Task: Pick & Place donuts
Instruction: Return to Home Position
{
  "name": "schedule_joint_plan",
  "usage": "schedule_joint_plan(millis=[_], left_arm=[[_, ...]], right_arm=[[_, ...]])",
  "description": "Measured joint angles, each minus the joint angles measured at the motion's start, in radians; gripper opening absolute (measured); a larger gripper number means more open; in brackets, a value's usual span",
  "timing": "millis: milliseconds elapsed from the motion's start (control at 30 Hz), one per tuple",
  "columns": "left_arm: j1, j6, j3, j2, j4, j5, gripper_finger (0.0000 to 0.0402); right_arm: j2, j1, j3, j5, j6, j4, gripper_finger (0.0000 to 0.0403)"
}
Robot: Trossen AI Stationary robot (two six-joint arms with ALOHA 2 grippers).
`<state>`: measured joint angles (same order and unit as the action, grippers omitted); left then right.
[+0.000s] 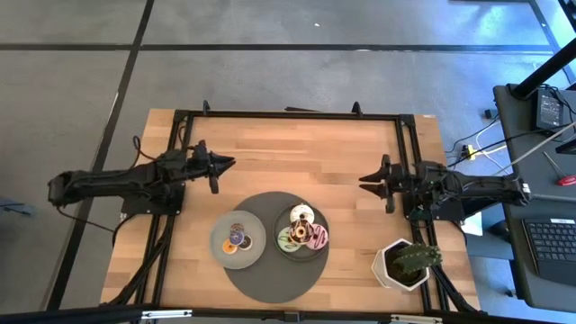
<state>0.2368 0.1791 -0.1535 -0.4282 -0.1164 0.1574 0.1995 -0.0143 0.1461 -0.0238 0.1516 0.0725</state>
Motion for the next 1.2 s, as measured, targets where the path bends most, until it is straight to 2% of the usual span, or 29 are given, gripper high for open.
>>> schedule_joint_plan(millis=[200,367,633,833,1000,1200], left_arm=[[0.026,0.007,0.070,0.113,0.012,0.000,0.0060],[0.039,0.034,0.082,0.220,0.140,0.001,0.0063],[0.041,0.034,0.075,0.426,0.304,0.010,0.0058],[0.041,0.044,0.062,0.415,0.358,0.054,0.0059],[0.041,0.047,0.062,0.421,0.361,0.070,0.0063],[0.041,0.044,0.062,0.418,0.360,0.075,0.0058]], right_arm=[[-0.105,0.000,-0.037,0.000,-0.003,0.014,0.0100],[-0.191,0.000,-0.054,0.000,-0.004,0.038,0.0100],[-0.199,0.000,-0.051,-0.001,-0.003,0.073,0.0100],[-0.199,0.000,-0.051,-0.008,-0.037,0.081,0.0100],[-0.199,0.000,-0.054,-0.097,-0.091,0.064,0.0100],[-0.198,0.000,-0.054,-0.099,-0.130,0.042,0.0100]])
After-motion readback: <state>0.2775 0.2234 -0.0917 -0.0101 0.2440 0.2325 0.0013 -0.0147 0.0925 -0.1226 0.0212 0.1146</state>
